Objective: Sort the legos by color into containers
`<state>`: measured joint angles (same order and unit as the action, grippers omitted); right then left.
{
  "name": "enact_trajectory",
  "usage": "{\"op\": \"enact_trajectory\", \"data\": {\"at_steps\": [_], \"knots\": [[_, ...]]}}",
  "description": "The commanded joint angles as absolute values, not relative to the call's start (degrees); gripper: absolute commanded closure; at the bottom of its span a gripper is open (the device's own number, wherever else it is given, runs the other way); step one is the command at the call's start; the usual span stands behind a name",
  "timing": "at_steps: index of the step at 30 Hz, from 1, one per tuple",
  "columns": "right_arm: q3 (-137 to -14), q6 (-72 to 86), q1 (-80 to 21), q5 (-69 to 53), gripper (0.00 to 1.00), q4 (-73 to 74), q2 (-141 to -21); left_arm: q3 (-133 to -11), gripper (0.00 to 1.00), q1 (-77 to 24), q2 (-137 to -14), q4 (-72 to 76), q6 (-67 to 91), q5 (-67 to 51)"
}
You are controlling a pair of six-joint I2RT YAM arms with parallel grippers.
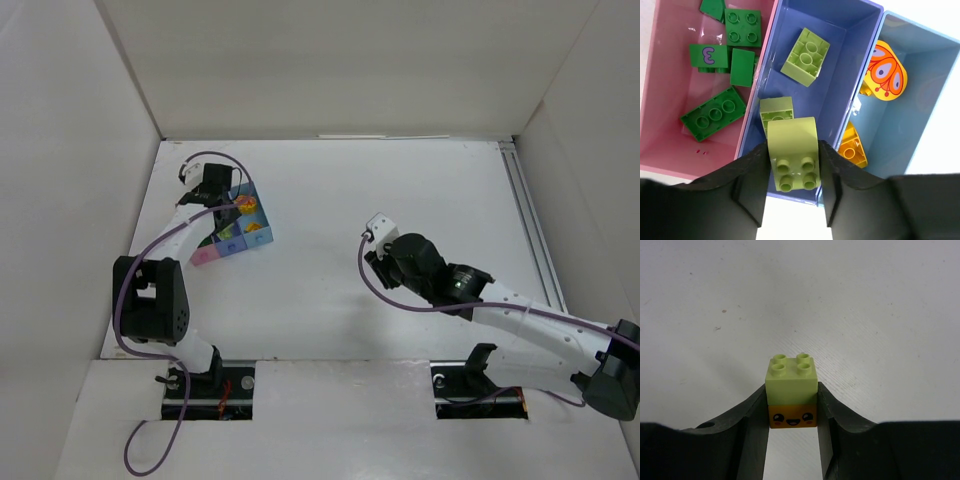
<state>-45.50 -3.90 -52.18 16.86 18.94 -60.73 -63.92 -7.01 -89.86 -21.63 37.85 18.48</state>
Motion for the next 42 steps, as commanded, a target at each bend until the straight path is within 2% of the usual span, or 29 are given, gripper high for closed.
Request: {"op": "enact_trajectory", "data": {"at_steps": [1,4,8,12,13,14,15,19,21,22,25,26,29,37,42], "knots": [[-47.7,-2.5,-51.9,15.8,1.0,18.0,-60.2,-66.6,0.61,-6.9,-89.2,-22.1,37.2,19.9],[-47.7,-2.5,-51.9,15.8,1.0,18.0,-60.2,-66.6,0.55,-6.9,-89.2,-22.1,37.2,19.3],[-47.7,-2.5,-51.9,15.2,1.0,18.6,-60.2,-66.6,0.38,-6.9,-88.5,-22.1,36.7,19.2],[-47.7,-2.5,-51.9,14.7,1.0,18.6,-59.6,-66.6,0.3,-6.9,-87.2,-22.1,36.1,17.9],[-47.7,-3.1,-51.9,13.7,1.0,18.6,-59.1,-66.6,0.25,-6.9,-86.1,-22.1,35.5,16.7],[-47.7,-3.6,-51.9,13.7,1.0,18.6,-59.1,-66.6,0.25,-6.9,-86.0,-22.1,35.0,16.7],[-47.7,-4.2,-51.9,12.3,1.0,18.6,-58.5,-66.6,0.14,-6.9,-84.4,-22.1,34.5,15.2],[-47.1,-8.7,-51.9,5.2,1.0,15.5,-56.2,-63.5,0.0,-9.9,-77.5,-18.3,31.7,10.0],[-46.6,-11.0,-51.9,2.5,1.0,13.7,-55.4,-60.9,0.0,-11.9,-74.3,-13.6,29.5,3.1],[-46.6,-11.6,-51.9,0.4,1.0,13.1,-54.8,-59.9,0.0,-13.0,-71.1,-11.5,28.1,-5.7],[-46.6,-14.8,-51.9,-3.0,1.0,11.3,-54.2,-55.0,0.0,-17.7,-67.2,-2.9,25.8,-18.8],[-46.6,-15.5,-51.9,-5.0,1.0,11.3,-54.2,-53.8,0.0,-19.6,-65.5,-0.7,25.8,-26.6],[-46.6,-17.3,-51.9,-6.4,1.0,10.0,-53.7,-51.2,0.0,-22.1,-64.9,4.0,25.8,-36.4],[-47.6,-18.6,-51.9,-7.9,1.0,8.2,-56.3,-51.2,0.0,-32.9,-66.3,5.1,27.8,-34.1],[-47.6,-18.6,-51.9,-7.9,1.0,6.5,-56.3,-50.6,0.0,-35.5,-66.8,8.5,29.0,-34.7]]}}
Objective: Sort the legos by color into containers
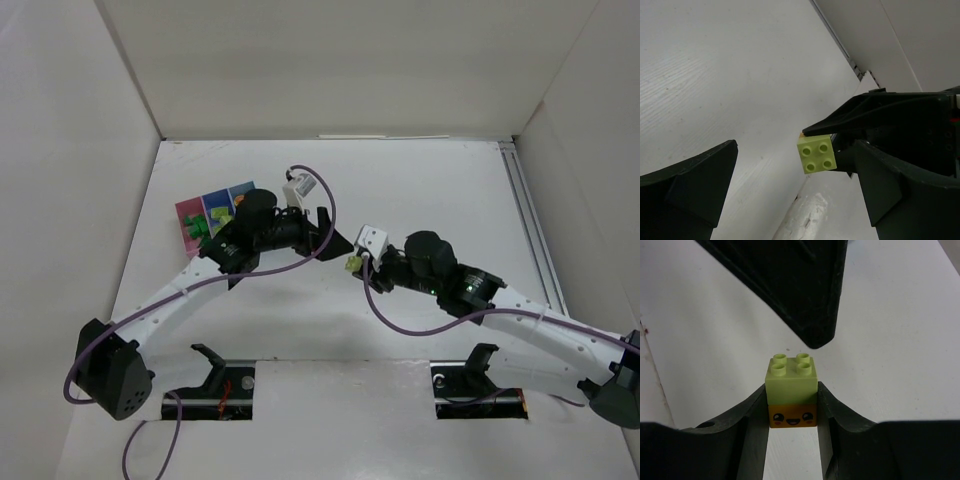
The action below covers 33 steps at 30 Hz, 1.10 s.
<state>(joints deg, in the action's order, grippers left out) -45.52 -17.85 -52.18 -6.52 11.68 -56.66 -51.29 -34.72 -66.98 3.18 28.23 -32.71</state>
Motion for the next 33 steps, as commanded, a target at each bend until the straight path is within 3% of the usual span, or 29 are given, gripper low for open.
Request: {"op": "enact_trajectory", "data": {"at_steps": [1,9,10,22,25,27,30,31,33], "knots": [[-47.6,-18.6,-51.9,-7.9,1.0,6.5,-56.3,-50.6,0.0,-35.5,-66.8,8.5,29.0,-36.1],[-45.6,-18.1,-51.9,-6.2,1.0,1.6,-52.1,-47.5,0.0,-36.0,-66.8,12.8,29.5,-40.6],[-45.6,-18.1,-51.9,-6.8,1.0,1.0,-51.4,-47.5,0.04,-36.0,-66.8,14.4,30.1,-41.5],[-47.3,-17.6,-51.9,-8.0,1.0,0.3,-56.1,-46.8,0.08,-36.6,-65.7,17.4,31.4,-45.0],[-47.9,-17.6,-51.9,-7.5,1.0,0.3,-56.6,-46.8,0.17,-36.6,-65.2,16.8,31.4,-44.5],[-47.9,-17.6,-51.9,-6.9,1.0,0.3,-56.6,-46.8,0.32,-36.6,-65.2,15.6,31.4,-43.4],[-48.4,-17.6,-51.9,-6.4,1.0,0.3,-56.6,-46.8,0.43,-36.6,-65.7,15.6,31.4,-43.9],[-48.4,-17.6,-51.9,-6.4,1.0,0.3,-56.6,-46.8,0.51,-36.6,-66.4,15.6,31.4,-43.9],[-48.4,-17.6,-51.9,-6.4,1.0,-0.3,-56.6,-46.8,0.54,-36.6,-66.9,15.6,31.4,-44.6]]}}
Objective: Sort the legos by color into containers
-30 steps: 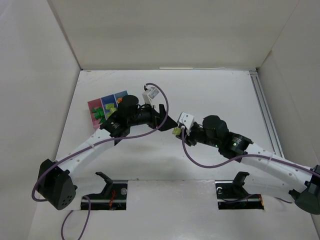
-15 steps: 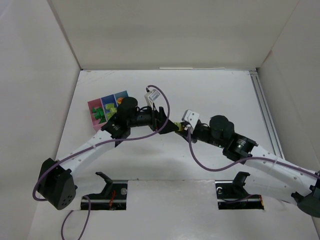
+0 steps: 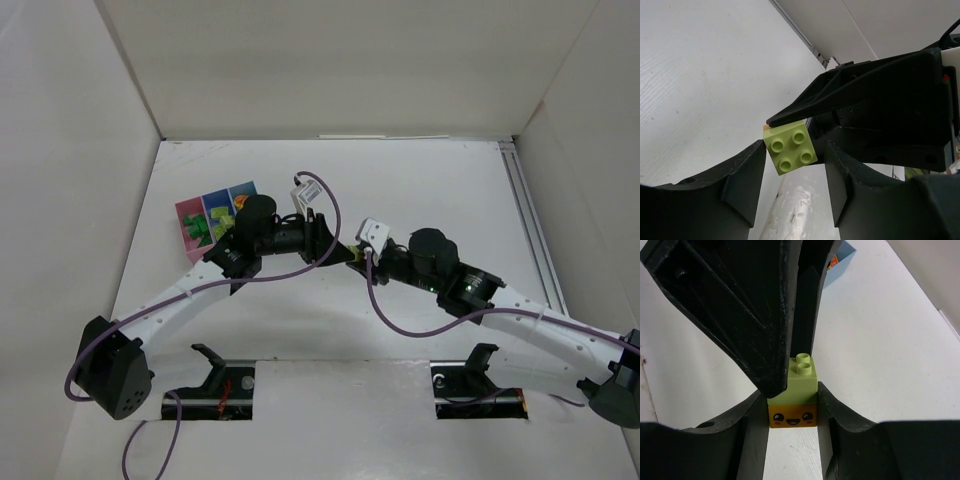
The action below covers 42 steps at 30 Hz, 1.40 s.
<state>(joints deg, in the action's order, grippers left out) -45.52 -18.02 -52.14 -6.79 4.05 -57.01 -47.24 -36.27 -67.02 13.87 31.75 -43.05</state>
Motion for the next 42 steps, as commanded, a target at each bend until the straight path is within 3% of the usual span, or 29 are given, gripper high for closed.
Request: {"op": "enact_trajectory", "data": {"at_steps": [1,5,10,12,19,31,32,33,35,36,40,42], "knots": [[-48.4,-17.6,-51.9,-6.4,1.0,-0.3,-56.6,-47.3,0.54,-36.6,-66.9,15.6,31.4,-45.3],[-48.4,-17.6,-51.9,-6.4,1.0,-0.9,-56.6,-47.3,0.54,-36.6,-66.9,15.1,30.8,-46.0],[-48.4,-17.6,-51.9,-5.4,1.0,-0.9,-56.6,-47.3,0.7,-36.6,-66.4,15.6,30.8,-47.6],[-48.4,-17.6,-51.9,-5.4,1.0,-0.9,-57.1,-47.8,0.82,-36.6,-65.8,15.6,30.8,-47.6],[-45.5,-15.7,-51.9,-4.0,1.0,1.2,-56.0,-50.1,1.0,-32.9,-63.4,9.1,30.8,-41.0],[-38.7,-10.3,-51.9,0.6,1.0,5.8,-48.2,-50.5,1.0,-17.1,-60.1,5.4,30.8,-37.0],[-38.7,-10.3,-51.9,0.6,1.0,5.8,-48.2,-50.0,0.98,-17.1,-60.1,5.4,30.2,-38.3],[-39.3,-10.8,-51.9,0.6,1.0,5.8,-48.2,-50.0,0.9,-17.1,-60.1,7.2,30.2,-40.4],[-40.1,-11.6,-51.9,-0.2,1.0,5.8,-48.9,-49.3,0.61,-17.1,-60.1,9.6,30.2,-46.2],[-40.6,-12.4,-51.9,-0.7,1.0,5.8,-49.0,-48.3,0.41,-17.7,-60.1,11.9,30.2,-47.4],[-42.9,-15.2,-51.9,-1.8,1.0,4.4,-52.2,-47.6,0.18,-21.3,-60.7,13.4,30.8,-48.5],[-44.4,-15.2,-51.9,-3.0,1.0,3.4,-53.4,-47.1,0.15,-23.2,-61.3,14.8,30.8,-50.0]]}}
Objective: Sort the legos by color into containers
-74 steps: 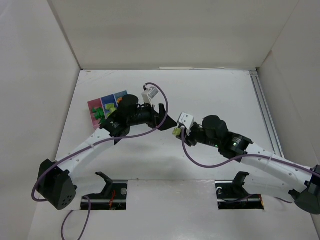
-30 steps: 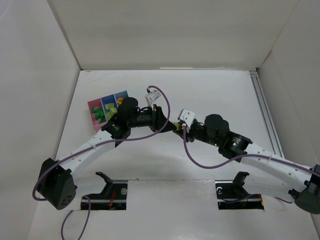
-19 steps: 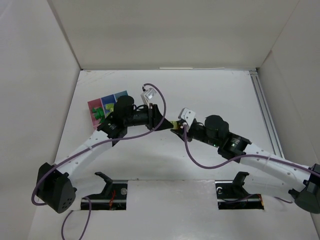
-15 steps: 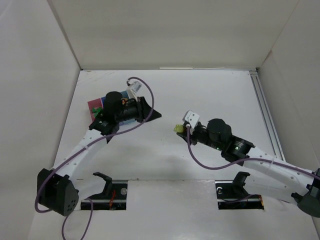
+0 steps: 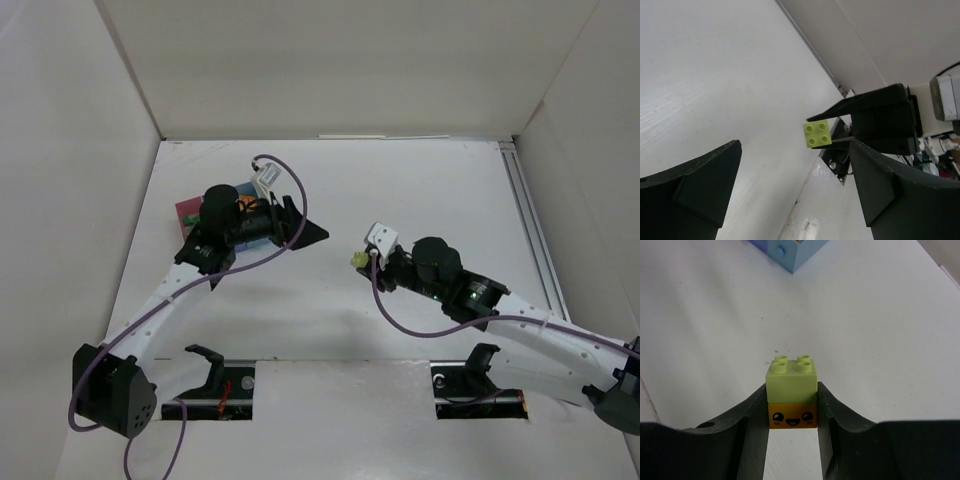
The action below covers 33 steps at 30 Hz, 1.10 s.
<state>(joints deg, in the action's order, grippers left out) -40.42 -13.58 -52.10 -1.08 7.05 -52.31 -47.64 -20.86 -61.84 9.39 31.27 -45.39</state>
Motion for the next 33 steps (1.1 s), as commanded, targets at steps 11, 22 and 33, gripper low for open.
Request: {"op": "enact_trajectory", "data": {"at_steps": [11,22,33], "knots": [[-48.9,-16.6,-51.9,-6.9,1.0,-2.8,-58.4,-47.6,0.15,-30.0,-64.9,15.3,30.2,-48.4],[-50.6,-16.6,-51.9,-9.3,1.0,-4.5,-62.1,-50.1,0.31,-31.6,-66.7,12.7,29.7,-44.6],[-52.2,-16.6,-51.9,-6.7,0.93,-5.0,-64.5,-50.1,0.83,-31.6,-66.2,12.0,29.7,-45.4]]}}
